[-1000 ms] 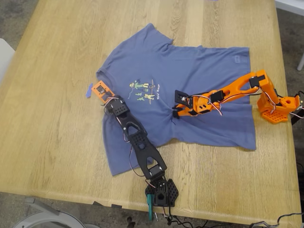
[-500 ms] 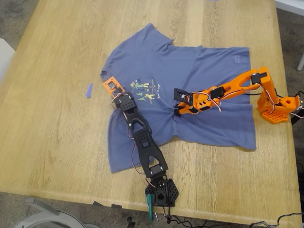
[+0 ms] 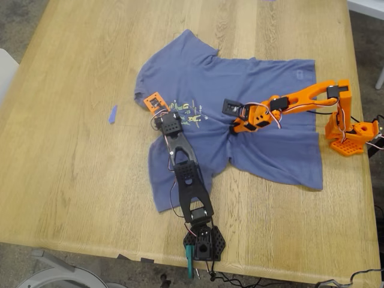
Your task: Fold a T-shirt
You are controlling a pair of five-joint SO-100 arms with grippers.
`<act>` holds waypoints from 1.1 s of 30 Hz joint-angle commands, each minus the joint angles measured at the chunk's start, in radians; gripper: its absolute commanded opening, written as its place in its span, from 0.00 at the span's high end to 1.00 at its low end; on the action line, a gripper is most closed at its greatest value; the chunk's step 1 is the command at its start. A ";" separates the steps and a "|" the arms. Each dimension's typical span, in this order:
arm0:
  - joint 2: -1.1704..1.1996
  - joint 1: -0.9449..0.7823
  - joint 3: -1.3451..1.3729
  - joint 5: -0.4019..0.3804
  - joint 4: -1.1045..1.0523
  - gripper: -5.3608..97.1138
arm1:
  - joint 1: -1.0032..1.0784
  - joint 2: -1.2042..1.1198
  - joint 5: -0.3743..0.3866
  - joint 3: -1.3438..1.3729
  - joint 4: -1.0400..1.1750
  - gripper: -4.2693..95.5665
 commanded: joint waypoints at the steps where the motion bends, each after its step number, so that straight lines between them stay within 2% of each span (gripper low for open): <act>1: 0.210 0.048 -0.017 0.006 0.032 0.95 | 0.026 0.075 -0.008 -0.043 0.058 0.96; 14: 0.301 0.181 -0.018 -0.002 0.101 0.95 | 0.126 0.115 -0.020 -0.138 0.183 0.96; 24: 0.420 0.278 -0.017 0.002 0.153 0.95 | 0.249 0.106 -0.026 -0.175 0.120 0.96; 33: 0.495 0.448 -0.023 0.002 0.164 0.95 | 0.268 0.075 -0.023 -0.178 0.069 0.96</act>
